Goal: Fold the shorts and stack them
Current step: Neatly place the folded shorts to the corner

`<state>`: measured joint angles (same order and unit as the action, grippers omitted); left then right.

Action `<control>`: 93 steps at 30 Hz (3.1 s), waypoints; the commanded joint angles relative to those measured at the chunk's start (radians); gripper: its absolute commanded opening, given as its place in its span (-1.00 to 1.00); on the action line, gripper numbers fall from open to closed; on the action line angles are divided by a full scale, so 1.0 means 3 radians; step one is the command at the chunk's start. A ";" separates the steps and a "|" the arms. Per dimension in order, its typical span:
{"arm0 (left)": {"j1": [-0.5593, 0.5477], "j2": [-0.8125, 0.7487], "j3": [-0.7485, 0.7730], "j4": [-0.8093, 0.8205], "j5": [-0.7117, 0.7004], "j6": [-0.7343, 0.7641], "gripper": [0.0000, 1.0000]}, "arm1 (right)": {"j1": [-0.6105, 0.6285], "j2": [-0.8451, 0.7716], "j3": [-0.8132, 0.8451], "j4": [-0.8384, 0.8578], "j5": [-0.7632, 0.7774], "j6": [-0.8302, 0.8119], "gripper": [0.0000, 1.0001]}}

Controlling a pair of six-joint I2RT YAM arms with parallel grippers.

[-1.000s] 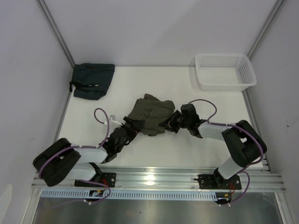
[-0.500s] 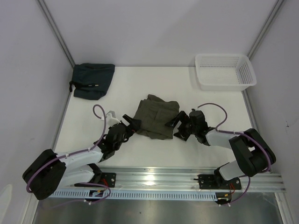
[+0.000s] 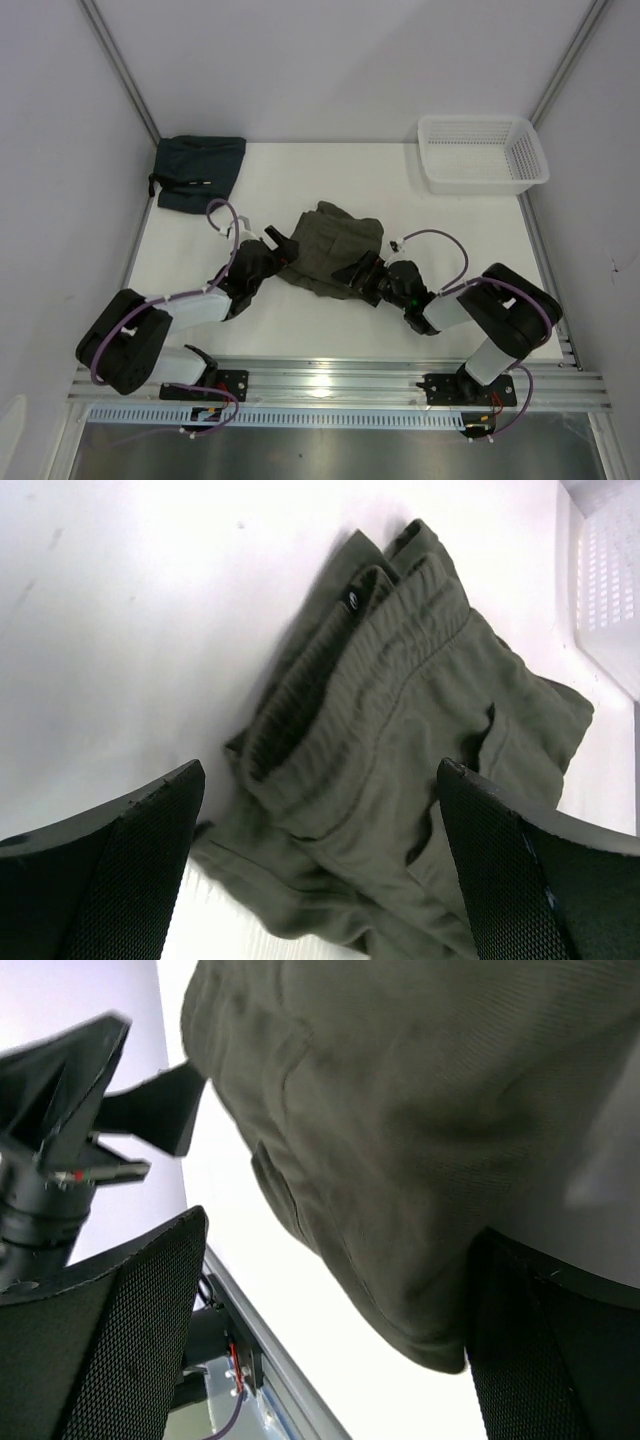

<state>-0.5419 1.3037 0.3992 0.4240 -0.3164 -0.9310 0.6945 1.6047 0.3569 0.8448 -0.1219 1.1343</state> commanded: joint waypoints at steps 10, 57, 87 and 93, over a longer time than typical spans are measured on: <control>0.0037 0.0752 0.0178 0.0468 0.0221 0.0158 0.98 | 0.0416 0.0736 -0.0157 0.0916 0.0719 0.0207 0.52; -0.0356 0.0323 -0.0441 0.1296 0.0482 -0.0772 0.98 | -0.0300 0.0495 0.1055 -0.0888 -0.0770 0.0631 -1.00; -0.0572 0.1908 -0.0375 0.3398 0.0278 -0.1509 0.99 | -0.0050 0.0286 0.1096 -0.0929 -0.0698 0.1092 -1.00; -0.0418 0.2071 -0.0267 0.3352 0.0257 -0.1447 0.98 | -0.0029 0.0260 0.0928 -0.0786 -0.0719 0.1158 -1.00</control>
<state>-0.6998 1.8633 0.3305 1.2869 -0.2237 -1.3907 0.6758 1.7191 0.6609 0.5598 -0.3302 1.4570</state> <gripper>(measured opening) 0.991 0.074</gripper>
